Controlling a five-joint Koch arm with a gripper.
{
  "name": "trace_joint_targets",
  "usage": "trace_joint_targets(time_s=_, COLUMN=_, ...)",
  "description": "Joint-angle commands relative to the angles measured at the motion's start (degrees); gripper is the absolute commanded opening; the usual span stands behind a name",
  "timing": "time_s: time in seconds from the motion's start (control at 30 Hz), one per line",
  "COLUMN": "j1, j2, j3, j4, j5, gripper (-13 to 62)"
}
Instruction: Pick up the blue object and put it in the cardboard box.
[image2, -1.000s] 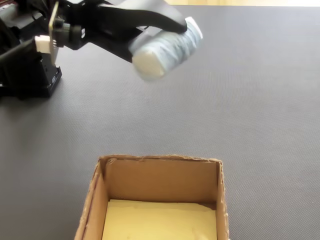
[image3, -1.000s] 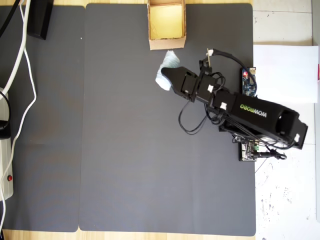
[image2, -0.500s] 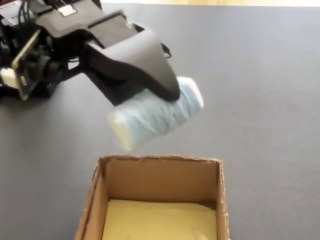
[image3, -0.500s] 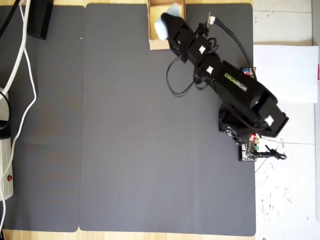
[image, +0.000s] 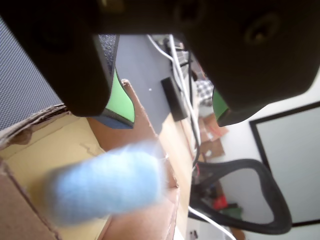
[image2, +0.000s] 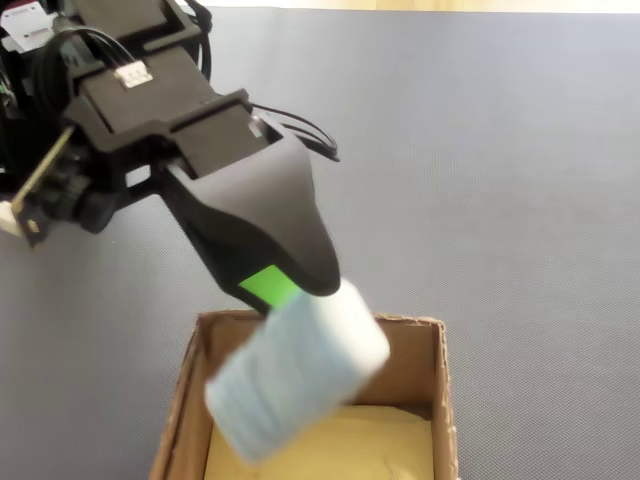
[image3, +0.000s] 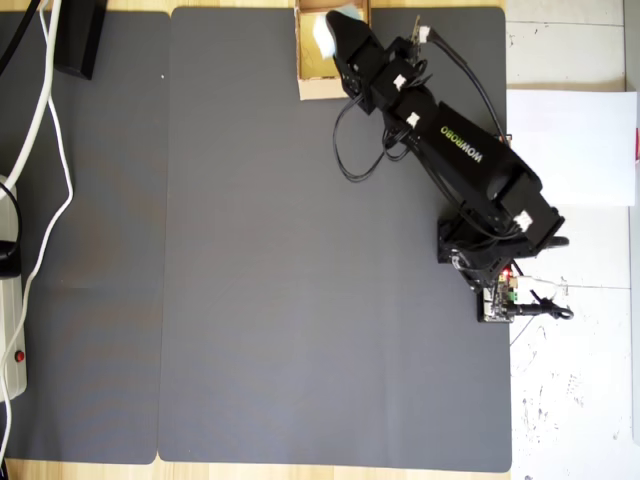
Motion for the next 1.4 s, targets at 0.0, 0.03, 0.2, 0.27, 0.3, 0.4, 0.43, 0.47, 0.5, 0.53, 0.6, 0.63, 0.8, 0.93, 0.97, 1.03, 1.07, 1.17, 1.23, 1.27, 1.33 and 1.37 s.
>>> trace_joint_targets(time_s=0.0, j1=0.1, j2=1.2, j3=-5.6, j4=-1.9, j5=-0.9, gripper=30.9)
trace_joint_targets(time_s=0.03, j1=0.1, j2=1.2, j3=-5.6, j4=-2.0, j5=-0.9, gripper=30.9)
trace_joint_targets(time_s=0.2, j1=-1.1, j2=3.9, j3=-4.0, j4=-1.4, j5=-0.8, gripper=30.8)
trace_joint_targets(time_s=0.27, j1=-2.6, j2=6.1, j3=-2.5, j4=-1.1, j5=-0.8, gripper=30.8)
trace_joint_targets(time_s=0.3, j1=-4.0, j2=7.7, j3=-1.0, j4=-0.9, j5=-0.7, gripper=30.8)
trace_joint_targets(time_s=0.4, j1=-7.4, j2=11.1, j3=2.4, j4=-1.0, j5=-0.7, gripper=30.8)
trace_joint_targets(time_s=0.43, j1=-8.4, j2=12.1, j3=3.5, j4=-1.0, j5=-0.7, gripper=30.8)
trace_joint_targets(time_s=0.47, j1=-9.8, j2=13.0, j3=4.6, j4=-1.1, j5=-0.7, gripper=30.8)
trace_joint_targets(time_s=0.5, j1=-11.1, j2=14.2, j3=5.5, j4=-1.1, j5=-0.7, gripper=30.8)
trace_joint_targets(time_s=0.53, j1=-12.5, j2=15.3, j3=6.5, j4=-1.1, j5=-0.7, gripper=30.8)
trace_joint_targets(time_s=0.6, j1=-15.4, j2=17.6, j3=8.5, j4=-1.1, j5=-0.7, gripper=30.8)
trace_joint_targets(time_s=0.63, j1=-17.0, j2=18.7, j3=9.5, j4=-1.1, j5=-0.7, gripper=30.8)
trace_joint_targets(time_s=0.8, j1=-24.1, j2=23.3, j3=14.4, j4=-1.6, j5=-0.6, gripper=30.8)
trace_joint_targets(time_s=0.93, j1=-29.4, j2=26.1, j3=17.4, j4=-1.8, j5=1.6, gripper=31.7)
trace_joint_targets(time_s=0.97, j1=-30.7, j2=26.5, j3=18.1, j4=-2.1, j5=2.0, gripper=32.2)
trace_joint_targets(time_s=1.03, j1=-33.0, j2=28.1, j3=20.0, j4=-2.1, j5=2.3, gripper=32.3)
trace_joint_targets(time_s=1.07, j1=-35.6, j2=30.1, j3=22.9, j4=-2.1, j5=2.4, gripper=32.4)
trace_joint_targets(time_s=1.17, j1=-37.7, j2=33.0, j3=26.8, j4=-2.2, j5=2.4, gripper=32.4)
trace_joint_targets(time_s=1.23, j1=-38.8, j2=34.8, j3=29.8, j4=-2.2, j5=2.4, gripper=32.4)
trace_joint_targets(time_s=1.27, j1=-39.0, j2=35.9, j3=31.8, j4=-2.2, j5=2.3, gripper=32.5)
trace_joint_targets(time_s=1.33, j1=-39.7, j2=37.8, j3=34.9, j4=-2.2, j5=2.2, gripper=32.5)
trace_joint_targets(time_s=1.37, j1=-40.2, j2=38.7, j3=36.3, j4=-2.3, j5=2.2, gripper=33.0)
